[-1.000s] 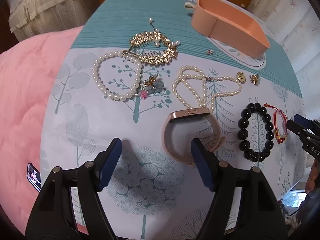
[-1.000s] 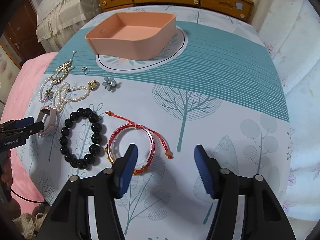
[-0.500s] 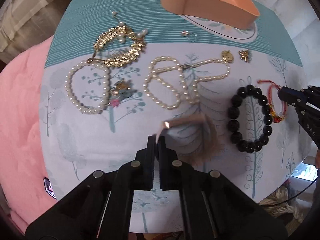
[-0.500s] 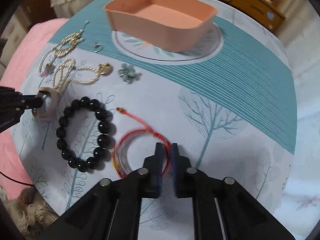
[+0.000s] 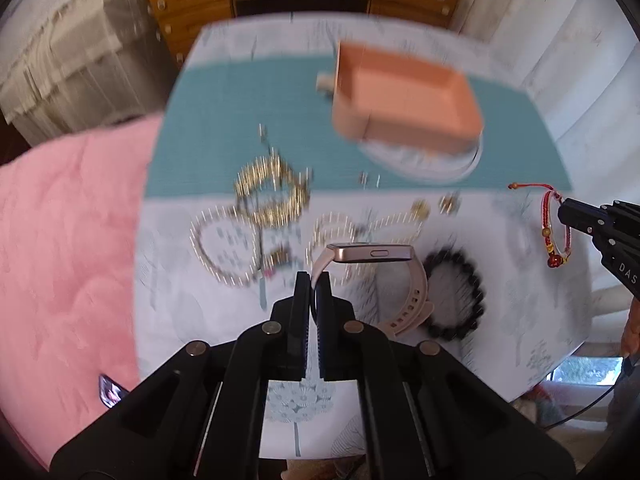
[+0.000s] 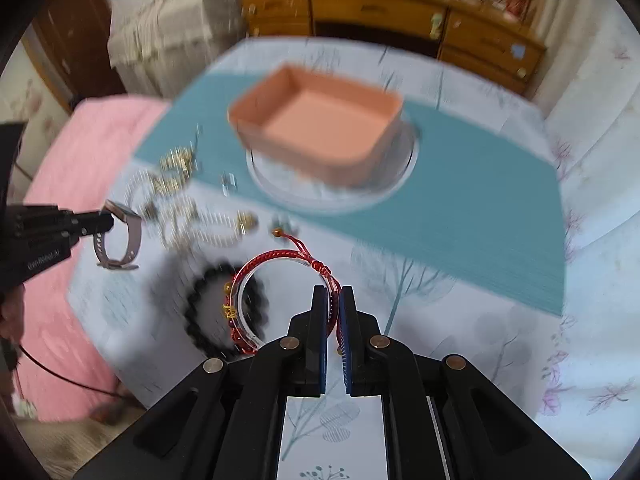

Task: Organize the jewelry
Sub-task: 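Carry both items into the pink tray and open both tools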

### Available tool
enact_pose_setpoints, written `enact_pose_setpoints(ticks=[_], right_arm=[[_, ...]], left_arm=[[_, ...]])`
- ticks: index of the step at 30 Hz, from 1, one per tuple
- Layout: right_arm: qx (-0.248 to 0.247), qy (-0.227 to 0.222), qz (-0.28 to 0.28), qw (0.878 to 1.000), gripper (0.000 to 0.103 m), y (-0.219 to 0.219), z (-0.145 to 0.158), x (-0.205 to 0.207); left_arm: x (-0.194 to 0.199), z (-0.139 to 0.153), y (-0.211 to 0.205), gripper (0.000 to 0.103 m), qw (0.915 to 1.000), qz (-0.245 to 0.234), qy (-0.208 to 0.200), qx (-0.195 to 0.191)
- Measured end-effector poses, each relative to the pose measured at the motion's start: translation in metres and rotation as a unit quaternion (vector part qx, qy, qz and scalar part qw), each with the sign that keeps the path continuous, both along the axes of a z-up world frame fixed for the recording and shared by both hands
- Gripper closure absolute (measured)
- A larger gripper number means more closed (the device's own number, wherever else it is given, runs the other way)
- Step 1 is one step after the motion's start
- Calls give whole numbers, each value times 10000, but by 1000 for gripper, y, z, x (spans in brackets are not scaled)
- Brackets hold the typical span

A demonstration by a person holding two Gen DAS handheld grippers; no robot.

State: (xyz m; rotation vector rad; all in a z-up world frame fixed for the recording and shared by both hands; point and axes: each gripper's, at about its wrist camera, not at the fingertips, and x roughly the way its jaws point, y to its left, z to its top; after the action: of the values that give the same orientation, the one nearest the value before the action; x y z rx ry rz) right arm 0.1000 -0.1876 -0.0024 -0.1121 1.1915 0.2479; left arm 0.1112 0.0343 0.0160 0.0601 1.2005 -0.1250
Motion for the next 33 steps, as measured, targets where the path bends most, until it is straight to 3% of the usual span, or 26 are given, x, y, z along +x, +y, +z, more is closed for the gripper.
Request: enact_pose_setpoints(ticks=[6, 11, 15, 19, 27, 30, 33], right_arm=[[247, -748, -352, 9963, 97, -9, 78, 25], [407, -1028, -767, 9909, 97, -13, 103, 62], [518, -924, -1035, 9890, 97, -8, 83, 105], [534, -739, -1190, 9887, 97, -2, 46, 135], [224, -381, -1260, 9911, 97, 8, -22, 168], [305, -226, -1197, 9921, 97, 9, -45, 179], [348, -77, -1190, 9922, 89, 8, -60, 185]], left_arm=[[18, 81, 1, 102, 9956, -79, -928, 22], [65, 104, -10, 102, 9913, 67, -1280, -297], [111, 79, -27, 102, 9922, 116, -1134, -512], [149, 32, -50, 102, 9944, 120, -929, -491], [195, -52, -74, 101, 9980, 235, -512, -302], [203, -71, -76, 97, 9988, 189, -255, -364], [205, -79, -78, 95, 9993, 111, -144, -320]])
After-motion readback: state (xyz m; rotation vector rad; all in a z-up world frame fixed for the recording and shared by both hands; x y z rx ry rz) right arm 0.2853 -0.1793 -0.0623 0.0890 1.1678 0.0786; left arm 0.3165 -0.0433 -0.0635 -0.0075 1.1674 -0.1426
